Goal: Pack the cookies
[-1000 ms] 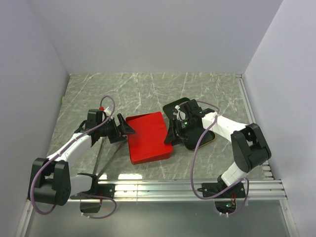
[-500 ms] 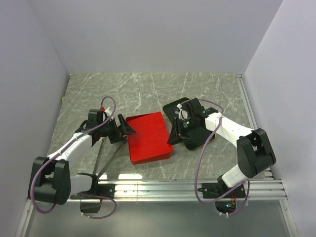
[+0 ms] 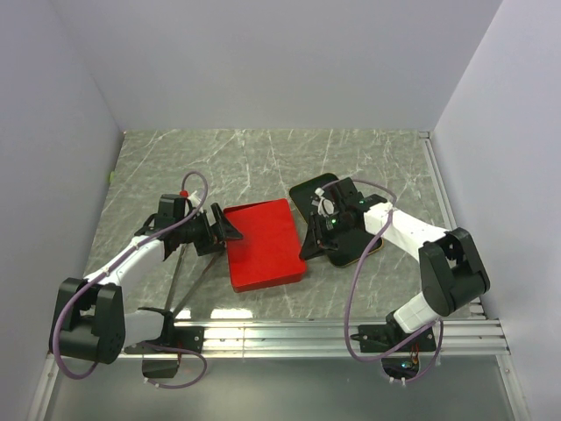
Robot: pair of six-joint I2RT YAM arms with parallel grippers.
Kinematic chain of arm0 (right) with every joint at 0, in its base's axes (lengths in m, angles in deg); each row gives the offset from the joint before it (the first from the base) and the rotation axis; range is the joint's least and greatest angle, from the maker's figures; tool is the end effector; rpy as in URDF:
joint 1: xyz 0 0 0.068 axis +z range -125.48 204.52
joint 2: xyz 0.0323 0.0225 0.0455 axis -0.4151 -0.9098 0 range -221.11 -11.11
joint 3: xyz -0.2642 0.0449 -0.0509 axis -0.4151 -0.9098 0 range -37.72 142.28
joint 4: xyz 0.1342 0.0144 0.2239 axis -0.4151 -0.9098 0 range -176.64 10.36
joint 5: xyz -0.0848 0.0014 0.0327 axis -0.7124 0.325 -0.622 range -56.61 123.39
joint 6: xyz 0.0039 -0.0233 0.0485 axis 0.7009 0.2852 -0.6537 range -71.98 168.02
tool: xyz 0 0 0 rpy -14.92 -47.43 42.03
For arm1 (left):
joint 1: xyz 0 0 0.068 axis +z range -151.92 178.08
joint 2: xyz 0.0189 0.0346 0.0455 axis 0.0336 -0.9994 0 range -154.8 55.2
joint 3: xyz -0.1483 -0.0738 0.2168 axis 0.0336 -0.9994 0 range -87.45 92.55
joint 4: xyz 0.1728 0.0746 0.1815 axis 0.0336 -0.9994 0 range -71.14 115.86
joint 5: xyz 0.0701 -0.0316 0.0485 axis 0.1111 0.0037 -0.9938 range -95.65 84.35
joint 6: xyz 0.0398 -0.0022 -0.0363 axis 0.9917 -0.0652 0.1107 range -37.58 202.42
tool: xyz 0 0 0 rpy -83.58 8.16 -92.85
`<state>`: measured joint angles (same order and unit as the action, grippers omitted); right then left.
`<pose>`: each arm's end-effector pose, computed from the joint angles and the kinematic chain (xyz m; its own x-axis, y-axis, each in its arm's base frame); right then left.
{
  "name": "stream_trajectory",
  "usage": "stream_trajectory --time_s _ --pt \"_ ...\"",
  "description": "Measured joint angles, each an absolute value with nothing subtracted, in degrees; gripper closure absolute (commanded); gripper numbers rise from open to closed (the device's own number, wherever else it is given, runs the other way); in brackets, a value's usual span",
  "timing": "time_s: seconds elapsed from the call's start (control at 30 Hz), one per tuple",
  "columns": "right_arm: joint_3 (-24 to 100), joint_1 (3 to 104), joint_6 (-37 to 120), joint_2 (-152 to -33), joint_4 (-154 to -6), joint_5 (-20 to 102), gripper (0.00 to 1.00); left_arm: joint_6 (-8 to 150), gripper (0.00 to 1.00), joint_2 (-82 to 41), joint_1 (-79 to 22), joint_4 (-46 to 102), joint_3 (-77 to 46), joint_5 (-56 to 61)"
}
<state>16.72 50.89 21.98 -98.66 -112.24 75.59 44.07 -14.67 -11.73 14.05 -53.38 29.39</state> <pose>0.2474 0.1493 0.2022 -0.9869 -0.1260 -0.1007 -0.1594 0.6639 0.7306 0.2256 -0.0598 0.1906 -0.8940 -0.3611 -0.2655 -0.0432 0.6590 -0.7509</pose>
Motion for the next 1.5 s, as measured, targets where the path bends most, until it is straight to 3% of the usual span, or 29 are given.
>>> stream_trajectory --time_s 0.83,1.5 --pt "16.3 51.3 18.5 -104.8 -108.2 75.6 0.73 44.1 0.07 -15.5 -13.4 14.0 -53.4 28.0" --pt "24.3 51.0 14.8 -112.5 -106.3 75.5 0.76 45.8 0.01 -18.6 -13.4 14.0 -53.0 25.8"
